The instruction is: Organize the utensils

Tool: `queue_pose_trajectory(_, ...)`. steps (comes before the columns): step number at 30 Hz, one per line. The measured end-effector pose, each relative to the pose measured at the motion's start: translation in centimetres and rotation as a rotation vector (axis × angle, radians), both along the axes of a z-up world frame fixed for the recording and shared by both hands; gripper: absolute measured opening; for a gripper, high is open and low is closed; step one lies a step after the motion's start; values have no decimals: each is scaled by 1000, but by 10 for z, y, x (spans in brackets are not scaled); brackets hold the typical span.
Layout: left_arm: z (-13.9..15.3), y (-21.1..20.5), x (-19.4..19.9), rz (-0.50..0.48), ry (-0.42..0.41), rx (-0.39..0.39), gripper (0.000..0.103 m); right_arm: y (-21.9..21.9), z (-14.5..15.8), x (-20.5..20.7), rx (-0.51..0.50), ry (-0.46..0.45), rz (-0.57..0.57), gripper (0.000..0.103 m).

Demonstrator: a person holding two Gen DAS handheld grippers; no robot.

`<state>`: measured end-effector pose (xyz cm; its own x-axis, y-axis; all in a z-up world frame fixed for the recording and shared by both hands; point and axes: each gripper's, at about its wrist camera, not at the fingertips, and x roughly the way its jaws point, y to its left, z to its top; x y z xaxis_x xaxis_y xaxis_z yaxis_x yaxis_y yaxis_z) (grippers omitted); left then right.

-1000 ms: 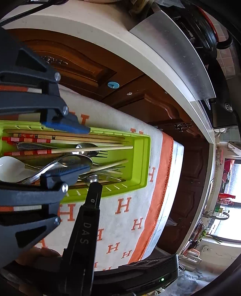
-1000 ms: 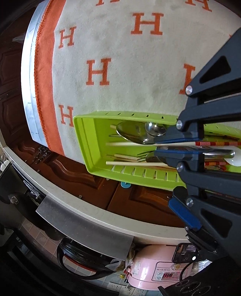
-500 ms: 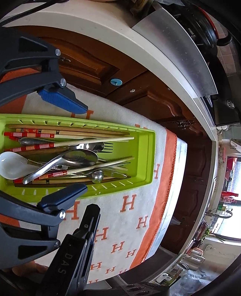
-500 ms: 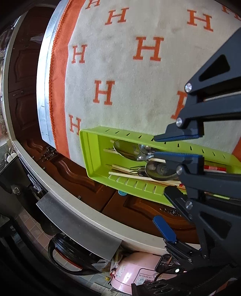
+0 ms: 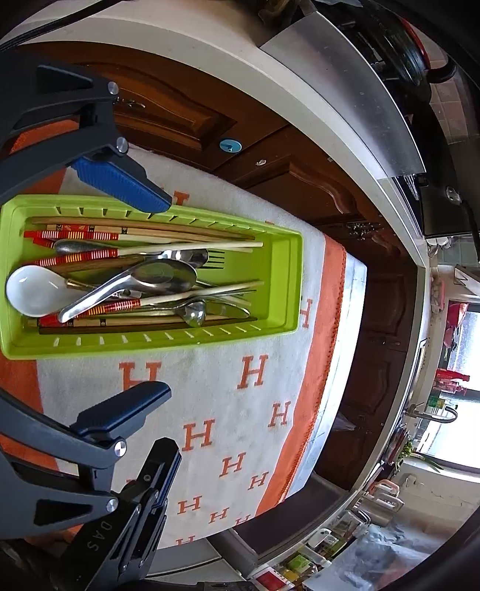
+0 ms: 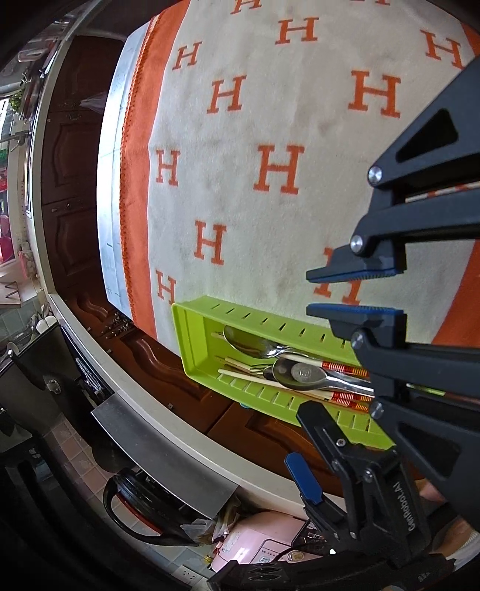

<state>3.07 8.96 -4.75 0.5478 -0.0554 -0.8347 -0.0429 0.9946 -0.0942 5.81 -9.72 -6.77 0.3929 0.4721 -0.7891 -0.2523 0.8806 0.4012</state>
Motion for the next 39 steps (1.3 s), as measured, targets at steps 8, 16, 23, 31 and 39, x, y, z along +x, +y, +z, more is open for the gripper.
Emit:
queue_pose_trajectory(8, 36, -39, -17, -52, -57, 56, 93, -43, 40, -31, -29, -125, -66, 27)
queue_pose_trajectory(16, 86, -72, -39, -71, -180, 85, 102, -80, 85, -58, -52, -207, -135, 31)
queue_pose_trajectory(23, 93, -97, -51, -99, -178, 105, 102, -100, 98, -78, -32, -225, -217, 36)
queue_pose_trajectory(31, 88, -117, -55, -135, -182, 136, 102, -107, 102, -90, -64, -260, -250, 39)
queue_pose_trajectory(39, 84, -121, -49, -130, -180, 128, 102, -108, 101, -90, -85, -270, -253, 39)
